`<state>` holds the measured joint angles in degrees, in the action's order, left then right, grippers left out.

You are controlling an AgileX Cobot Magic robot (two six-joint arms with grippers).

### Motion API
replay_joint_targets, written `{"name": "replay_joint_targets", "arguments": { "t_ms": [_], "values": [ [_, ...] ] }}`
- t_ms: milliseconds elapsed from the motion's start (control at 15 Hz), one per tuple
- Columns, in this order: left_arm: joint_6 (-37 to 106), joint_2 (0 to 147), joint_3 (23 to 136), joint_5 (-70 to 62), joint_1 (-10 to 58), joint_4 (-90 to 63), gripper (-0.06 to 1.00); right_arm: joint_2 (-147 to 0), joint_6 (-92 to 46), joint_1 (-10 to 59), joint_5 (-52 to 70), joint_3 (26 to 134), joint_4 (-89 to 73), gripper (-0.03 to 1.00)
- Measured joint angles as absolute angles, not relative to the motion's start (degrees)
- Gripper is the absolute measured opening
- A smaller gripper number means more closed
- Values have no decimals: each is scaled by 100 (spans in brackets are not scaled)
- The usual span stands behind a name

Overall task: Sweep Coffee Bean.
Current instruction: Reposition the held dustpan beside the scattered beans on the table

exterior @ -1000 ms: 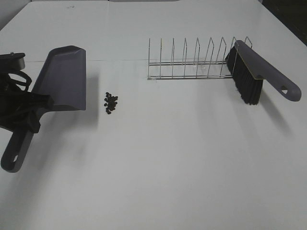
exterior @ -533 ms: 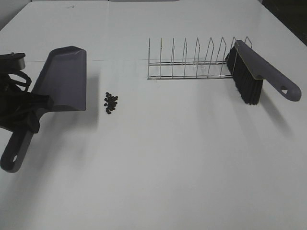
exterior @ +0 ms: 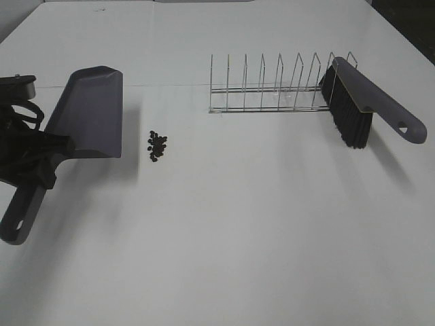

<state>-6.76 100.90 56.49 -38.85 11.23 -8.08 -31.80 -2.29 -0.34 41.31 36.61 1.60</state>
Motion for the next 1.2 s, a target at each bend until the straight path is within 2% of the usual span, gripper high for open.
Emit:
{"name": "replay_joint_targets", "arguments": {
  "t_ms": [67, 133, 733, 1133, 1200],
  "values": [
    [-676, 10090, 5649, -3885, 1123, -796, 31, -3747, -229, -34, 4005, 3930, 160, 75],
    [-676, 10090, 5649, -3885, 1123, -785, 31, -4950, -229, -34, 3948, 4618, 138, 74],
    [-676, 10090, 5649, -3890, 1123, -751, 31, -9322, -235, -34, 4011, 7850, -29, 73],
    [-676, 10090, 5649, -3890, 1123, -751, 31, -11574, -235, -34, 5449, 10199, -29, 66],
    [-676, 10090, 5649, -3890, 1123, -751, 31, -12198, -235, -34, 5621, 10921, -29, 64]
  ]
}}
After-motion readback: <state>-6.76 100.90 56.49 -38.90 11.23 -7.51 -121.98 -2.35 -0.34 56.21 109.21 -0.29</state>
